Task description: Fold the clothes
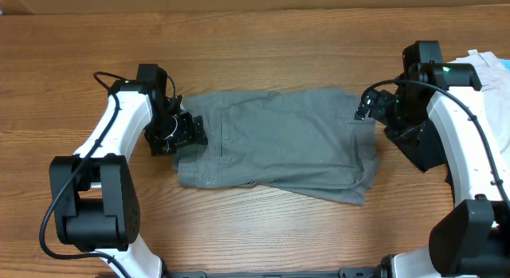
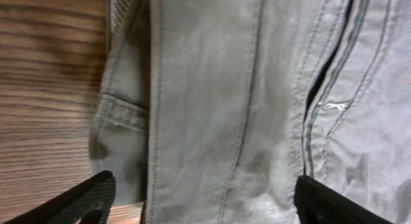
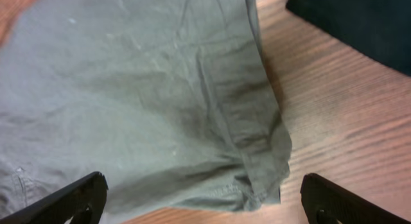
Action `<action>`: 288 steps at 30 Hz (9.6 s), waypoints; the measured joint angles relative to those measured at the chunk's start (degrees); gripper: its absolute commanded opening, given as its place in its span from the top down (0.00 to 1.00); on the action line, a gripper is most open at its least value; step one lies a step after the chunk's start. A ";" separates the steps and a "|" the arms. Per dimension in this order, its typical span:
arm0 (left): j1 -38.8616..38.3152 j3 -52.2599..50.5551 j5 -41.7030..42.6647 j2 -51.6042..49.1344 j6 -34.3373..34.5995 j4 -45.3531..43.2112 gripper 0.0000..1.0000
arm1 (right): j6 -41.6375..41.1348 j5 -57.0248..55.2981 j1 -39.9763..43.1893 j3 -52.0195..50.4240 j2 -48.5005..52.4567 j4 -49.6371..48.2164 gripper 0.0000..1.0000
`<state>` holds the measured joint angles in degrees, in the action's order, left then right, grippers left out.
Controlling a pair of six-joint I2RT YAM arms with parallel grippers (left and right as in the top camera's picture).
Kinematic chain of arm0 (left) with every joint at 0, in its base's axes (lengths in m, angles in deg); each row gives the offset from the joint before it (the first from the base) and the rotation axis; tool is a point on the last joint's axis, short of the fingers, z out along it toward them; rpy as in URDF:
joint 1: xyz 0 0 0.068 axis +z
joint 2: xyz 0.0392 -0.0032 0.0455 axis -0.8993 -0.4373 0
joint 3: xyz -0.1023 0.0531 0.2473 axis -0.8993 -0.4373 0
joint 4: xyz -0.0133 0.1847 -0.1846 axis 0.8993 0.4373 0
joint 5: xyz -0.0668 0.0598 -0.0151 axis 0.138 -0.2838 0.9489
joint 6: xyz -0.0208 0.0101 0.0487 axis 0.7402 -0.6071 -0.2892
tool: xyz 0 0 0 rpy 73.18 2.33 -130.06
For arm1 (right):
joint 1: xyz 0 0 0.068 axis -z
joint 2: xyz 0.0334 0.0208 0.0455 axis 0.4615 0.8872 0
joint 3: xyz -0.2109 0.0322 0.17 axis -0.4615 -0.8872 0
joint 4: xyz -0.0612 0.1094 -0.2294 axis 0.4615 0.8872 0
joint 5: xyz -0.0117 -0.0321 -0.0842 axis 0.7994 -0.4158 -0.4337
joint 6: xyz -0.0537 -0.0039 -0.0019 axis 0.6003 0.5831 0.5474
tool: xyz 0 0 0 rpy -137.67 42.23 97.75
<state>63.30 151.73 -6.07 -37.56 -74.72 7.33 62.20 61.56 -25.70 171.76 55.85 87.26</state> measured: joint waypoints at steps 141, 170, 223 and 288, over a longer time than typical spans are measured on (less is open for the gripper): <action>7.30 46.12 -13.35 -34.23 0.02 -6.71 0.34 | -14.91 21.79 -11.82 -14.36 18.88 -35.39 0.96; 5.95 64.57 -4.24 -35.60 -5.90 36.39 0.95 | 0.22 14.75 -21.22 15.30 20.28 0.13 0.96; 22.56 58.86 -9.27 -33.53 -6.27 23.19 0.00 | -4.85 -1.46 -4.87 17.64 20.37 6.40 0.14; 23.08 78.99 -5.20 -41.27 -4.04 37.66 0.96 | -4.35 -1.46 -4.87 17.64 20.37 -3.85 0.00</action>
<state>86.38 230.72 -11.27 -78.82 -78.77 44.99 57.85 60.10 -30.57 189.40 76.22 83.41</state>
